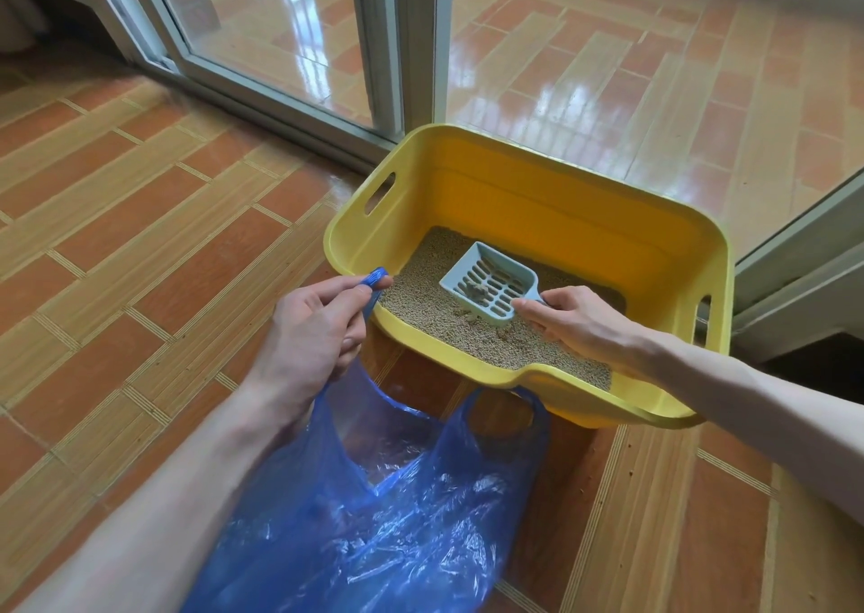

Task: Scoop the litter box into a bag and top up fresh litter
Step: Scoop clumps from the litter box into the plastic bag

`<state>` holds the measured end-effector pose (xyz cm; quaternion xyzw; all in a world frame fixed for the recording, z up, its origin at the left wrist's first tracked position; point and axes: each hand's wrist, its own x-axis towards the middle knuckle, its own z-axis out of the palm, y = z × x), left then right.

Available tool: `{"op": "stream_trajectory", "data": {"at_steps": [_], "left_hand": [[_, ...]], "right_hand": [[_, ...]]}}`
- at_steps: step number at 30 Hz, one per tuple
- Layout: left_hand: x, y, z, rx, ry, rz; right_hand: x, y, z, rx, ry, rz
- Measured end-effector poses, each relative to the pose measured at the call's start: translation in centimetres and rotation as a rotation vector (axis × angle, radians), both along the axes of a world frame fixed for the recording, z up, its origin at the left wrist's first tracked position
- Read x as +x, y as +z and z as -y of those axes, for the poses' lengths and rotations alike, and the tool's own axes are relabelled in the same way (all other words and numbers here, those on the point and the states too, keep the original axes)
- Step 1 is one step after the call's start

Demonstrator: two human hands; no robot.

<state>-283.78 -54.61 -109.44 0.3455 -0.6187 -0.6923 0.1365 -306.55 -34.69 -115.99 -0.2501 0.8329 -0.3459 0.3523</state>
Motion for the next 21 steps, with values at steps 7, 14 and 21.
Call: {"op": "stream_trajectory", "data": {"at_steps": [7, 14, 21], "left_hand": [[0.1, 0.0, 0.0, 0.005, -0.003, -0.002], [0.0, 0.3, 0.0, 0.001, 0.006, -0.009], [0.1, 0.8, -0.1, 0.008, 0.024, -0.001]], "right_hand": [[0.3, 0.8, -0.5, 0.024, 0.011, 0.0], [1.3, 5.3, -0.6, 0.012, 0.125, -0.103], [5.2, 9.8, -0.7, 0.004, 0.246, -0.075]]}}
